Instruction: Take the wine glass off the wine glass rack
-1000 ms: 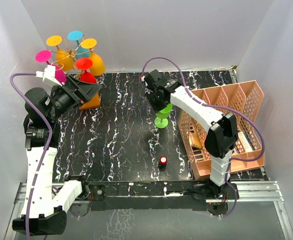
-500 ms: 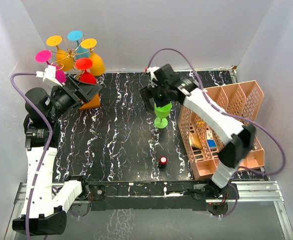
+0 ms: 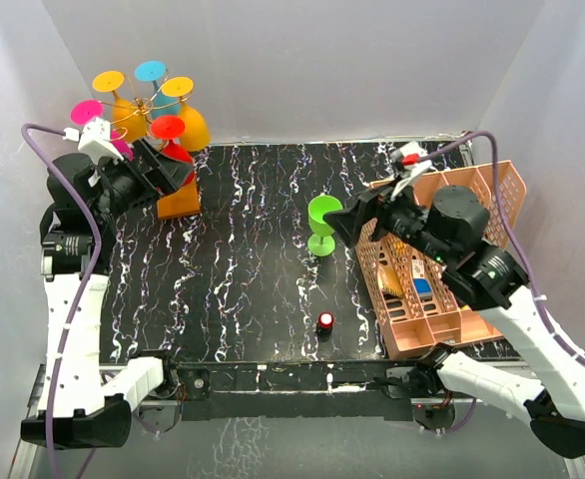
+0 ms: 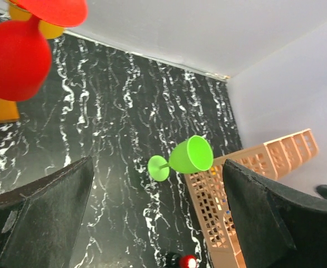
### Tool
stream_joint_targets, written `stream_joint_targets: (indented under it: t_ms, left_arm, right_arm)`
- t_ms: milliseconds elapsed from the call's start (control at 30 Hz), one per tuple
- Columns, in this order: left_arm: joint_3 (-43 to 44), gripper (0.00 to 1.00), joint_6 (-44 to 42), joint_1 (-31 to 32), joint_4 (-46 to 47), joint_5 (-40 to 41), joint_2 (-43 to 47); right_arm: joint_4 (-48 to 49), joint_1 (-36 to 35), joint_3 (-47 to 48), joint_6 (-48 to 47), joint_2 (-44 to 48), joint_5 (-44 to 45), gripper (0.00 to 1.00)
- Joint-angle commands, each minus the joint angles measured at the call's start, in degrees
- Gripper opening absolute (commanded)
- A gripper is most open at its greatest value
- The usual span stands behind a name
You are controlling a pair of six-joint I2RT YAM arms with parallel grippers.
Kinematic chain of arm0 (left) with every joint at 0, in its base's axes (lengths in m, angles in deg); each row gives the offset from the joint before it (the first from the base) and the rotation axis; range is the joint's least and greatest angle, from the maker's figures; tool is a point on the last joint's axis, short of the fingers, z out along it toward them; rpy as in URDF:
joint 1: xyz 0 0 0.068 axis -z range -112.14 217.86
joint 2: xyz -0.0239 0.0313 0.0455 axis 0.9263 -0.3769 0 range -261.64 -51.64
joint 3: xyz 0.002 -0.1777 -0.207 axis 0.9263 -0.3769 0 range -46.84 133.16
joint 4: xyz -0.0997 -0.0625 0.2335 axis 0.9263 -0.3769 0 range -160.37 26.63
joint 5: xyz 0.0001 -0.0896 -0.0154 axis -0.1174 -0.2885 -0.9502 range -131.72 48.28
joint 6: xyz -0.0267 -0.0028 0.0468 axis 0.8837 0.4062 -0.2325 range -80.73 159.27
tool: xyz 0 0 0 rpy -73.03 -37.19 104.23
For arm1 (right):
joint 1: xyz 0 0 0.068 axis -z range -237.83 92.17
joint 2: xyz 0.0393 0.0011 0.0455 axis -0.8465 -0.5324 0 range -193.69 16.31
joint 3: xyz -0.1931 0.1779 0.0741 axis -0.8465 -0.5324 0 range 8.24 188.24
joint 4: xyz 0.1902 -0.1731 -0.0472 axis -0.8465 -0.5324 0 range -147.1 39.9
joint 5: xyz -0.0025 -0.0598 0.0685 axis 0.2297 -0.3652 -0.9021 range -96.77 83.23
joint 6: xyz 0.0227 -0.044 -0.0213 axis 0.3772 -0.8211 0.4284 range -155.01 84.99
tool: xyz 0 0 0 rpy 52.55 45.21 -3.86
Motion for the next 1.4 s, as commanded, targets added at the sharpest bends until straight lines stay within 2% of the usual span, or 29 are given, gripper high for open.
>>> stream_joint_targets:
  t_ms: [0,133,267,367,533,800,1067,1233,1367]
  left_arm:
    - [4.1,0.97,-3.8,0.2,-5.8,5.8,-3.4]
    - [7.8,0.97,-2.5,0.1,-8.1,9.6,-9.2]
    - [12.9,0.96,-2.3,0.1,-8.9,13.2,-15.9]
    - [18.0,0.90,-2.5,0.1,-9.5,16.4,-20.8]
    - [21.7,0.80,-1.8,0.1,-7.7,20.4,-27.4]
    - [23.4,0.78,1.2,0.1,-3.0,26.8,-30.4]
    - [23.3,0.77,3.0,0.1,0.2,27.2,-30.8]
    - [24.8,0.76,5.7,0.1,-1.6,28.8,-32.8]
    - [26.1,0.68,7.2,0.1,-2.6,29.2,-34.3]
  right_arm:
    - [6.6,0.1,-0.3,-1.6,2.0,6.3,0.99]
    - [2.7,0.1,0.2,-2.7,2.7,11.1,0.99]
    - [3.2,0.1,-2.2,-2.7,5.4,10.8,0.99]
    - [3.3,0.1,-3.4,-2.7,6.4,11.2,0.99]
    - [2.5,0.1,-3.7,-3.3,6.6,12.3,0.99]
    - [2.3,0.1,-4.2,-4.3,6.0,14.0,0.99]
    - [2.0,0.1,-4.0,-4.7,4.6,13.8,0.99]
    - [2.0,0.1,-3.7,-5.3,4.1,14.6,0.99]
    - [2.0,0.1,-3.6,-5.7,3.8,14.9,0.99]
